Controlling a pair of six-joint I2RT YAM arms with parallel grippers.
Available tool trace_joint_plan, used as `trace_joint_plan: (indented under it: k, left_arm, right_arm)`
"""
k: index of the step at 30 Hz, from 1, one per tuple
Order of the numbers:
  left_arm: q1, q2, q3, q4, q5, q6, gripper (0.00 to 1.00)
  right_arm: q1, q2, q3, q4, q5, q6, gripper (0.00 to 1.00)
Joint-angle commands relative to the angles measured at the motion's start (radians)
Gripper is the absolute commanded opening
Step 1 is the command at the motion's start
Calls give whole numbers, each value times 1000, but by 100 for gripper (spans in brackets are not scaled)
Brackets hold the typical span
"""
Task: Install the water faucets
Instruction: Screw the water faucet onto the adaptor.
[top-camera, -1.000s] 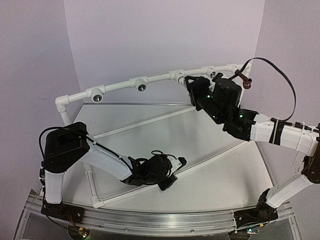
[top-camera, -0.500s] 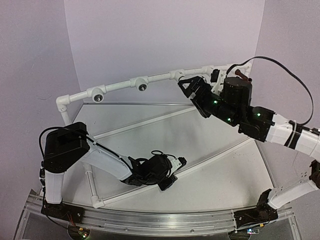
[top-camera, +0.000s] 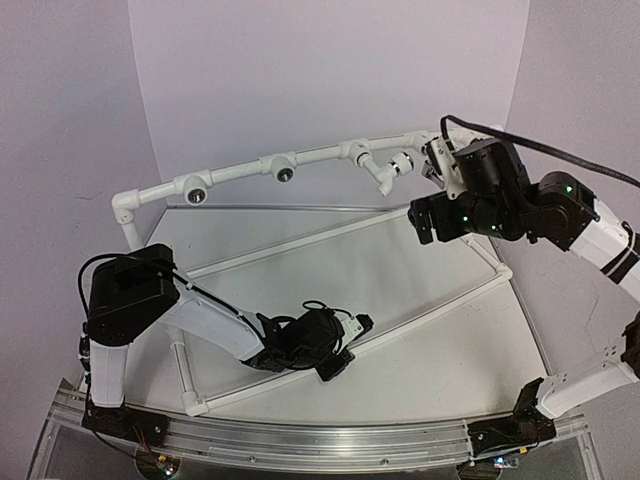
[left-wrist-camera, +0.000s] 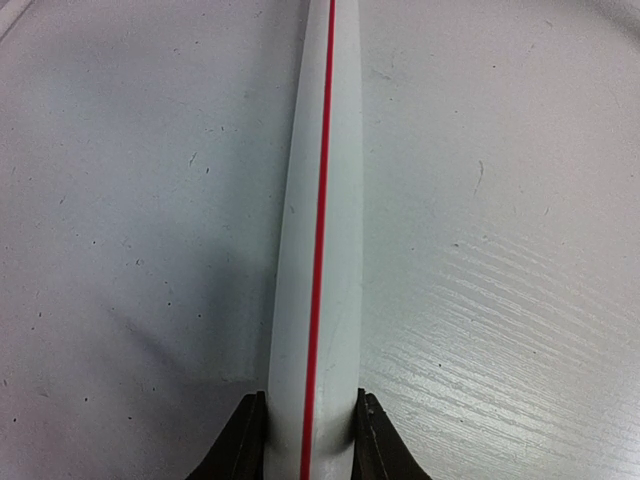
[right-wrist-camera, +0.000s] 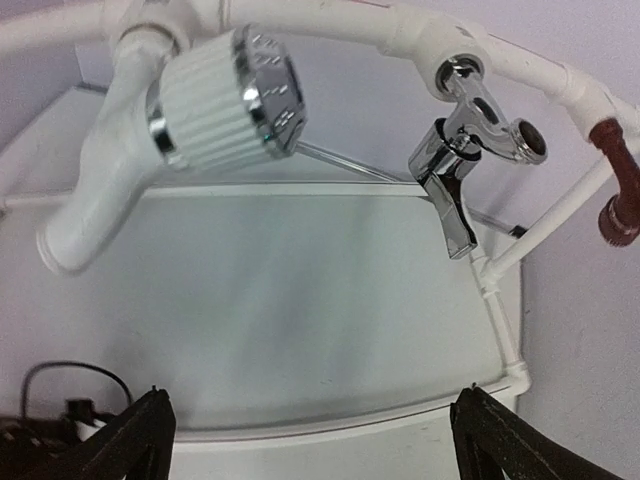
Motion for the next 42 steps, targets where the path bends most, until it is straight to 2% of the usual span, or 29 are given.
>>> trace_joint_plan:
  k: [1,6,9,13,16,19,24,31,37,42]
  left_arm:
    - [11,158,-77,-331,27,-136,0]
    - [14,159,-77,-331,30,-135,0]
    - [13,159,-77,-331,32,-134,0]
    - [14,159,-75,-331,32,-132,0]
    - [16,159,-75,-331,33,-133,0]
    - [15,160,-75,-333,32,-134,0]
    - [16,159,-78,-331,32,-135,0]
    - [18,155,-84,-331,32,-138,0]
    - [17,155,-87,-329,31,-138,0]
    - [16,155,-87,-329,32,-137,0]
  right_arm:
    - [2,-78,4,-21,35,-492,98]
    - [2,-151,-40,98,35,-889,98]
    - [2,-176,-65,160,-42,-1079,98]
    - [1,-156,-81,237,-51,-1331,98]
    - [1,-140,-152,388,-38,-1553,98]
    - [1,-94,-157,489,-58,-1691,98]
    - [2,5,-93,525,-84,-1763,98]
    - [-4,83,-116,634,-50,-1828,95]
    - [-7,118,-136,731,-44,-1796,85]
    - [-7,147,-136,786,-34,-1721,64]
